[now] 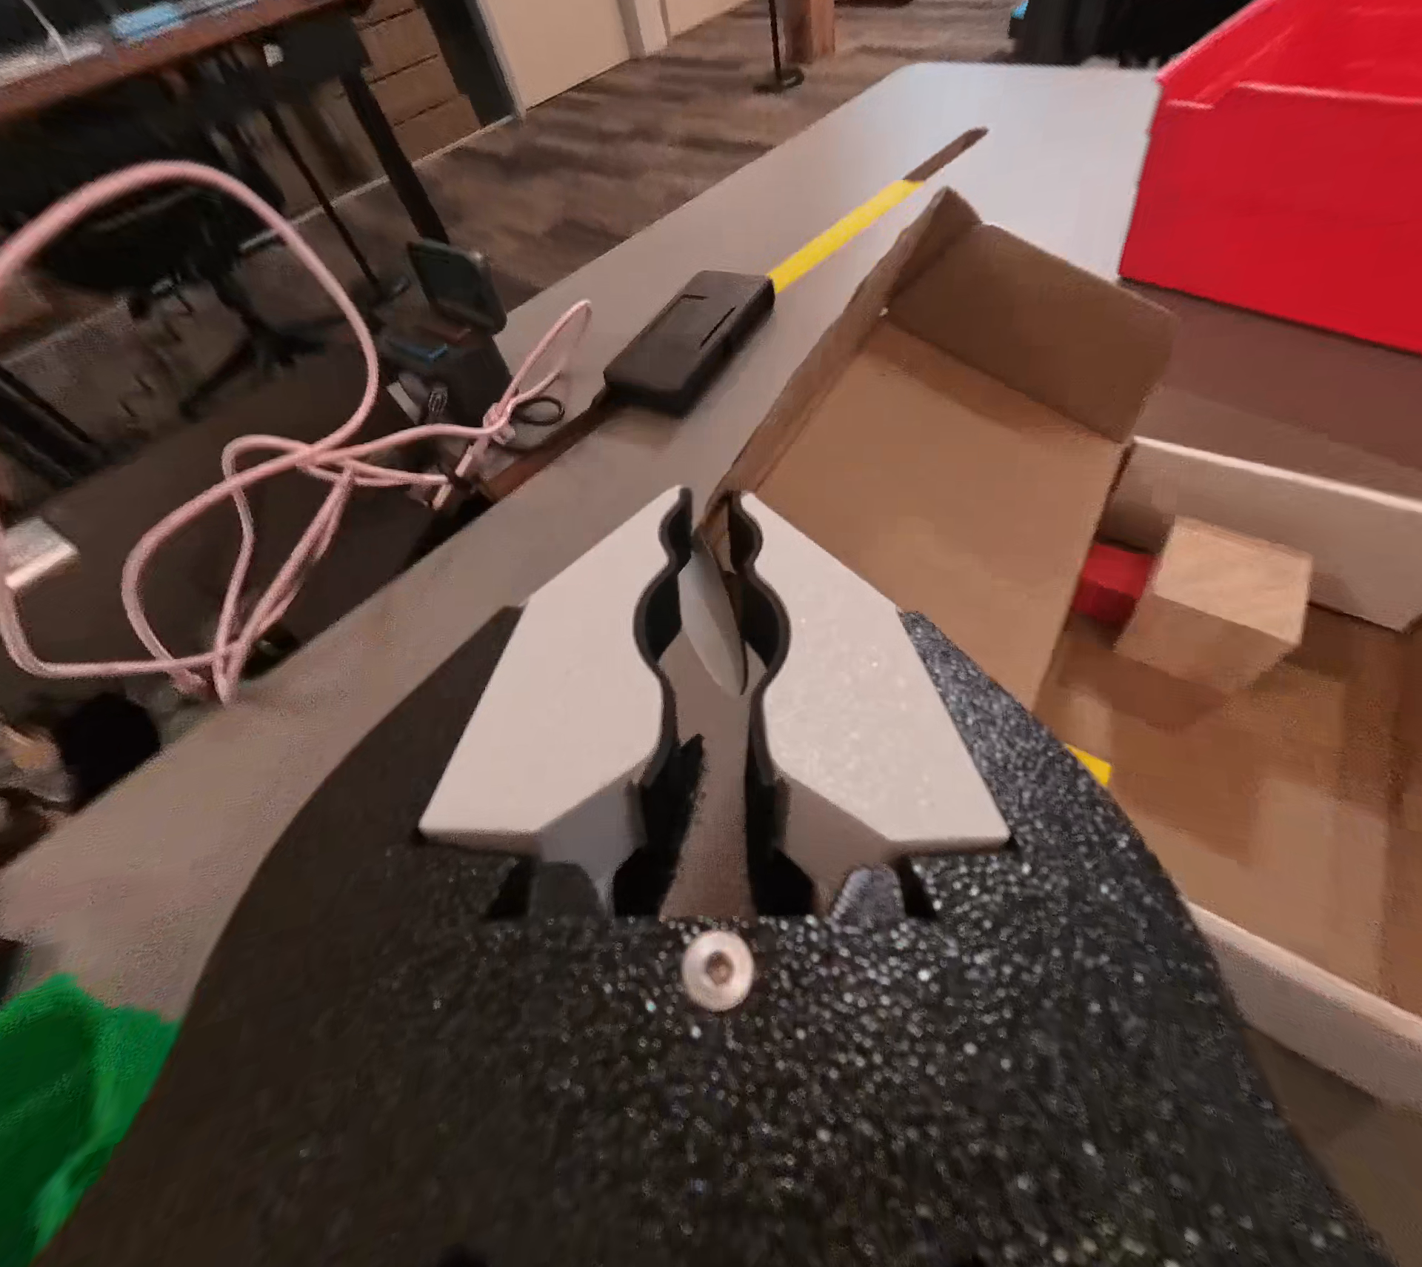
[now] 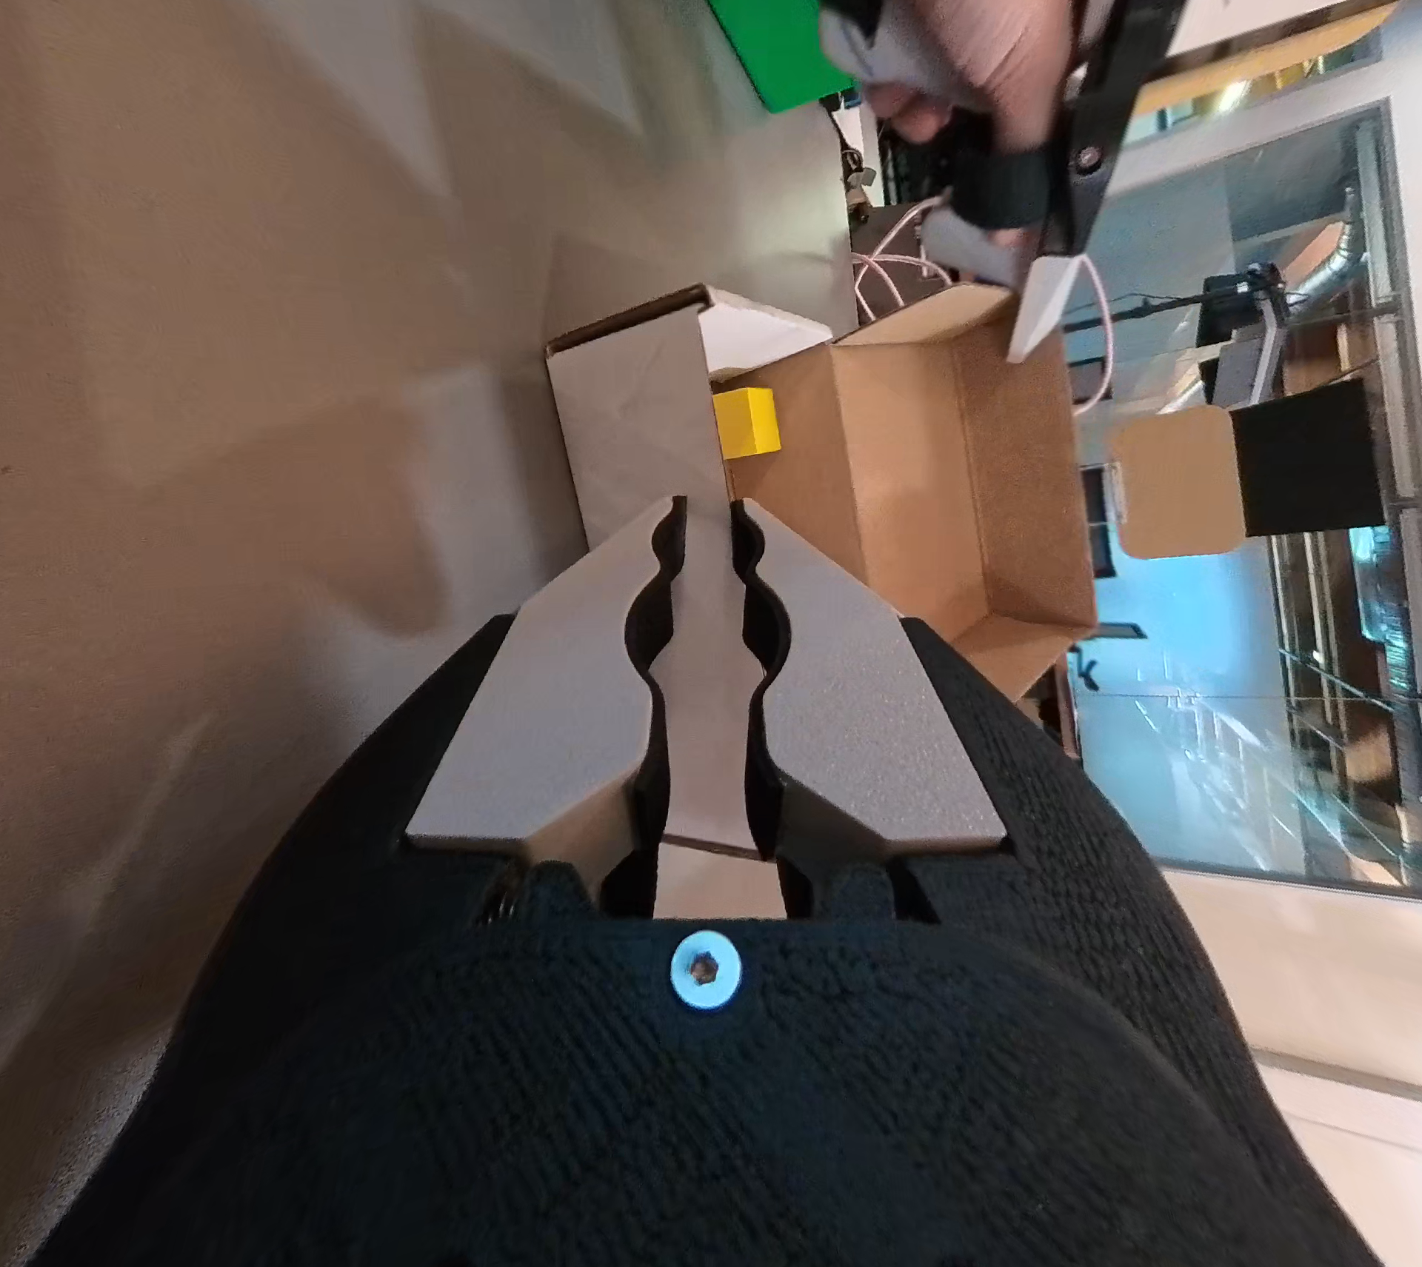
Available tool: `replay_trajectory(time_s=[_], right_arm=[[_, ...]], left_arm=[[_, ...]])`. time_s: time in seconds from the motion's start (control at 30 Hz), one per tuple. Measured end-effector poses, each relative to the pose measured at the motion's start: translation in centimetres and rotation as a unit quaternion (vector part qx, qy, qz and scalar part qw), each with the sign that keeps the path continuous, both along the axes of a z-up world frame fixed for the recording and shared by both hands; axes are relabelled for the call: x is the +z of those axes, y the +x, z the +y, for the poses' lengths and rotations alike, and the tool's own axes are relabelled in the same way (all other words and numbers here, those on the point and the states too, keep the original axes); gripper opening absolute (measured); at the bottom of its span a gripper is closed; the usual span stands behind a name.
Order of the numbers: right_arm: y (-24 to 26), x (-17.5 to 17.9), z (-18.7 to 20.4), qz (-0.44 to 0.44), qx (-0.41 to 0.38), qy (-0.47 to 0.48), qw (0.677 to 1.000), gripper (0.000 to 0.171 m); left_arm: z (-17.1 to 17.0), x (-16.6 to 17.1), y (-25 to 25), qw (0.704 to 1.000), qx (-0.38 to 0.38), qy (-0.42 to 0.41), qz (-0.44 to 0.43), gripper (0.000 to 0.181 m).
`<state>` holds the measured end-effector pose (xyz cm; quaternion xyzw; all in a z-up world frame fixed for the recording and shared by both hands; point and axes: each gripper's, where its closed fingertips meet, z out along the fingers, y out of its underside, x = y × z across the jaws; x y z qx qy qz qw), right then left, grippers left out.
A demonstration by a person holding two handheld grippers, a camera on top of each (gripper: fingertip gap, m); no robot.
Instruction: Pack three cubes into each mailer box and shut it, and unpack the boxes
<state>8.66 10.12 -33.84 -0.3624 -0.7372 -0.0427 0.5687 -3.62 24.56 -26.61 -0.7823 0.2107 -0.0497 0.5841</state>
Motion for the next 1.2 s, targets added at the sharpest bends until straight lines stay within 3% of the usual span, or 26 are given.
replay_trajectory(time_s=[0.1,0.17,0.37,0.5,0.63,0.77,0.93,1.2], right_arm=[[-0.1,0.0,-0.2,0.006,0.004,-0.002,1.000,0.010],[-0.1,0.0,-0.2,0.007,0.003,-0.004,1.000,0.010],[-0.1,0.7,-0.3,0.041,0.013,-0.028,0.999,0.014],[0.6,3.9,-0.7,0.136,0.024,-0.159,0.978,0.028],[2.3,5.7,4.1,0.206,-0.104,-0.267,0.936,0.044],[2.9,3.3,7.0,0.168,-0.235,-0.384,0.877,0.060],[3.5,0.7,9.1,0.100,-0.347,-0.386,0.849,0.063],[4.1,-0.1,10.2,0.063,-0.405,-0.386,0.826,0.067]], left_arm=[[0.3,-0.5,0.1,0.997,-0.006,-0.023,-0.077,0.008],[0.4,-1.1,-0.3,0.995,-0.001,-0.052,-0.081,0.008],[0.7,-1.3,-0.4,0.995,-0.005,-0.035,-0.098,0.008],[0.4,-1.0,-0.3,0.997,-0.004,-0.025,-0.075,0.007],[-0.4,-0.5,0.2,0.997,-0.012,-0.045,-0.061,0.006],[-1.4,0.5,0.7,0.997,-0.018,-0.067,-0.046,0.004],[-1.8,0.5,0.9,0.997,-0.017,-0.075,-0.008,0.003],[-2.1,0.3,0.6,0.996,-0.019,-0.083,0.019,0.001]])
